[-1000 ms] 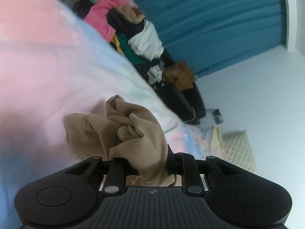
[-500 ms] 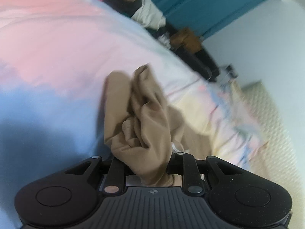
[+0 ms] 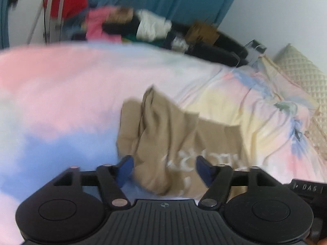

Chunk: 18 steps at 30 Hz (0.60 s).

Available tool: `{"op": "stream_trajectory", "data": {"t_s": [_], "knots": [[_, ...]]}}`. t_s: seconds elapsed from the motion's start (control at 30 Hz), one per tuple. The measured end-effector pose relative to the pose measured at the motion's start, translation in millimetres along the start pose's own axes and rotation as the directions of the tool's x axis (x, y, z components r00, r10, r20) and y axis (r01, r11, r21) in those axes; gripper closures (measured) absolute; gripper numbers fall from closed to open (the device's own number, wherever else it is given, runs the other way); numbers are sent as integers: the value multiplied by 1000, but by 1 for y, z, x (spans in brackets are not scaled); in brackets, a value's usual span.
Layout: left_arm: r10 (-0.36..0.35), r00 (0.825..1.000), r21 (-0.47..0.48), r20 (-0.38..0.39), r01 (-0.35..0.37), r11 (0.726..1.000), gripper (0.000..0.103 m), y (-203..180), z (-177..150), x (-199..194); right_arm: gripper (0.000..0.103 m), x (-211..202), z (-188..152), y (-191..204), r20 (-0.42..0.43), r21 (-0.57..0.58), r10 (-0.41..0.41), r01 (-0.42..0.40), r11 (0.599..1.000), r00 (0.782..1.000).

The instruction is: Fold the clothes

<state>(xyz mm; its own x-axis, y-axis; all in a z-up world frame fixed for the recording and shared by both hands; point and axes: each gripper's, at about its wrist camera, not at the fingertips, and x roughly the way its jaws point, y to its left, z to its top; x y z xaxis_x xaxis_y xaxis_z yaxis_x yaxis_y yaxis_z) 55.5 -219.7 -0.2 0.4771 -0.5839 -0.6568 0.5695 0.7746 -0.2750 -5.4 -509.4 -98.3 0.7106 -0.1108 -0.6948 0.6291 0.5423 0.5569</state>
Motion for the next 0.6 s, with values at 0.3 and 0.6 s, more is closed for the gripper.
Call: {"op": "stream_trajectory", "data": {"t_s": [0.3, 0.6], "knots": [[-26, 972, 156, 234, -11, 988, 0, -44, 12, -154, 0, -130, -8, 57, 215, -241, 127, -74, 968, 968], [-21, 946, 288, 323, -77, 954, 0, -88, -14, -242, 0, -216, -58, 90, 331, -476, 220, -39, 879, 918]]}}
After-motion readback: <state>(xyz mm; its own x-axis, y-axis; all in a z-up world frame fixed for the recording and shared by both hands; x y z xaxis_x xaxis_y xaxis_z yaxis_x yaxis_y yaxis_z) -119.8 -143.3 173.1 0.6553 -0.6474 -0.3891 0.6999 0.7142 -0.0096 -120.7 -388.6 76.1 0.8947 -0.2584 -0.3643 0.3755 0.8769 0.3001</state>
